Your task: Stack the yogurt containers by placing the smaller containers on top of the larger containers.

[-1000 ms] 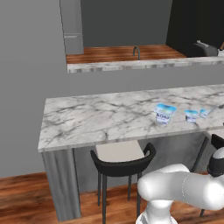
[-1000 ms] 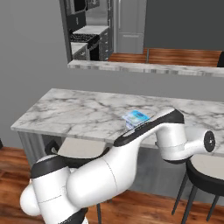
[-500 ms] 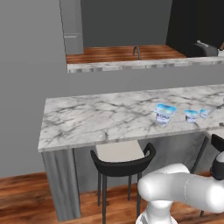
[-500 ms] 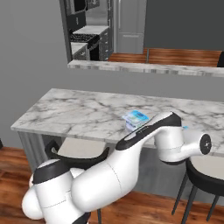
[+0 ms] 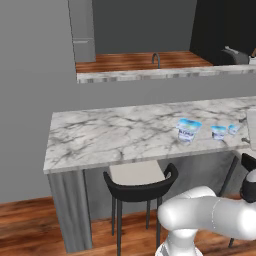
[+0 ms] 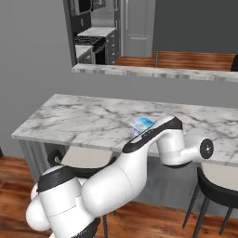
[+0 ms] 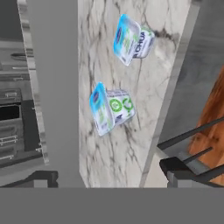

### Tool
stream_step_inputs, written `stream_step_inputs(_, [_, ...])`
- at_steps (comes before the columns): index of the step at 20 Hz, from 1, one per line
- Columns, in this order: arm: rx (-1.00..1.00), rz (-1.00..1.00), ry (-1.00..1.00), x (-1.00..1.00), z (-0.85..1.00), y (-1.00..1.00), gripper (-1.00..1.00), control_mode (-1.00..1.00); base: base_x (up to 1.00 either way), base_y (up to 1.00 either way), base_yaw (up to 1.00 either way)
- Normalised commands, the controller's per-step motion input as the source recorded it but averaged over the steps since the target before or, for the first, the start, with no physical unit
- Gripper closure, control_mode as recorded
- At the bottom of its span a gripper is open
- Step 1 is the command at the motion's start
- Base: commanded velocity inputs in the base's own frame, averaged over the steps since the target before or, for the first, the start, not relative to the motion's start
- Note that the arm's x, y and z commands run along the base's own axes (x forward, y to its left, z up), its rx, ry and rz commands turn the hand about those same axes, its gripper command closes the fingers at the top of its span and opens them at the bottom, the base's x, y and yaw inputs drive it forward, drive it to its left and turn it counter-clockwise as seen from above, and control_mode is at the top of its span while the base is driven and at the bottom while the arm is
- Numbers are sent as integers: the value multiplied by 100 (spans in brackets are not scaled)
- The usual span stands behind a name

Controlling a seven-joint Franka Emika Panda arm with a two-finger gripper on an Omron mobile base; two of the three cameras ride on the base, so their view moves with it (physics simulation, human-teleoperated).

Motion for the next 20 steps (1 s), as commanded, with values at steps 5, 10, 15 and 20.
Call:
stream_step_inputs(5, [-10, -12, 6, 26, -30, -1, -100, -100, 0, 0, 0])
stream_step_inputs(10, [-12, -12, 13, 20, -20, -9, -100, -100, 0, 0, 0])
stream_step_inputs(15, [-10, -10, 13, 21, -11, -8, -100, -100, 0, 0, 0])
stream_step_inputs(20, [-6, -9, 9, 20, -7, -9, -100, -100, 0, 0, 0])
